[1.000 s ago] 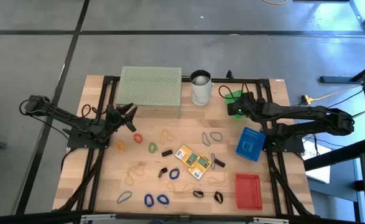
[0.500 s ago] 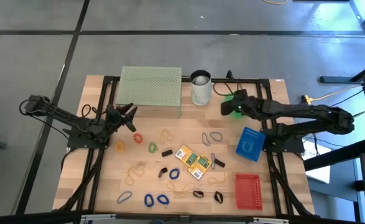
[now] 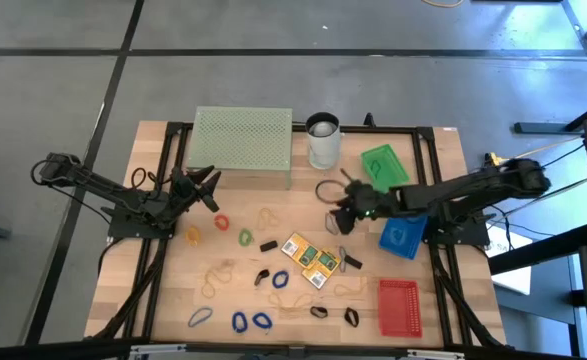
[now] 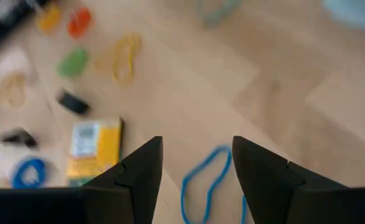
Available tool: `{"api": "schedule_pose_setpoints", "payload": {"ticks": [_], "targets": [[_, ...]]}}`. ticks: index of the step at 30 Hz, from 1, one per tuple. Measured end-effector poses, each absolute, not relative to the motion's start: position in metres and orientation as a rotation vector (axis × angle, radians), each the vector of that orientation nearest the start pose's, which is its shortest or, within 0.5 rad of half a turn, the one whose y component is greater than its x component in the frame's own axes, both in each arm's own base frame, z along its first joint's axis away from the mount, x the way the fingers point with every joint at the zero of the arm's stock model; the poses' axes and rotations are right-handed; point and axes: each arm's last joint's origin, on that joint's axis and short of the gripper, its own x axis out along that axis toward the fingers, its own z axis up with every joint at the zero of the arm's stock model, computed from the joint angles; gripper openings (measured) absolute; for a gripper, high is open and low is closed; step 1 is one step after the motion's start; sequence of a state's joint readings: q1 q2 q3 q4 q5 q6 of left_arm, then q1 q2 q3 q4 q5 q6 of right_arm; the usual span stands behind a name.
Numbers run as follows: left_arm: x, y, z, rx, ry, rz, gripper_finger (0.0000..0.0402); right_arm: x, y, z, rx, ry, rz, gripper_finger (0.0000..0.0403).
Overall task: Pick & Place Office Desk Supplies
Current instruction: Put the blue rubber band into the green bin
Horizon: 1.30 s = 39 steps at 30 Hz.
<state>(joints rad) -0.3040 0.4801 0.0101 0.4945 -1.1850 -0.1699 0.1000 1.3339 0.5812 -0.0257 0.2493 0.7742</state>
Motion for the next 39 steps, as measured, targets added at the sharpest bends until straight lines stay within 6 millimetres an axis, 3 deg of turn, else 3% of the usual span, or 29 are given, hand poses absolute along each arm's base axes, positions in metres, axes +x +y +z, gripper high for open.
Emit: {"api": "schedule_pose_setpoints", "payload": {"ticks": [10, 20, 26, 31, 39], "targets": [[0.113, -0.007, 0.17, -0.175, -0.093, 0.877, 0.0139, 0.257, 0.024, 0.12, 0.498, 0.838, -0.483, 0.0191], [0.113, -0.007, 0.17, -0.175, -0.093, 0.878, 0.0139, 0.269, 0.023, 0.1, 0.188, 0.835, -0.41, 0.0191], [0.113, -0.007, 0.17, -0.175, -0.093, 0.878, 0.0139, 0.273, 0.02, 0.092, 0.143, 0.831, -0.444, 0.0185], [0.113, -0.007, 0.17, -0.175, -0.093, 0.878, 0.0139, 0.273, 0.02, 0.09, 0.187, 0.82, -0.477, 0.014], [0.113, -0.007, 0.17, -0.175, -0.093, 0.877, 0.0139, 0.272, 0.018, 0.089, 0.238, 0.799, -0.541, 0.0014]]}}
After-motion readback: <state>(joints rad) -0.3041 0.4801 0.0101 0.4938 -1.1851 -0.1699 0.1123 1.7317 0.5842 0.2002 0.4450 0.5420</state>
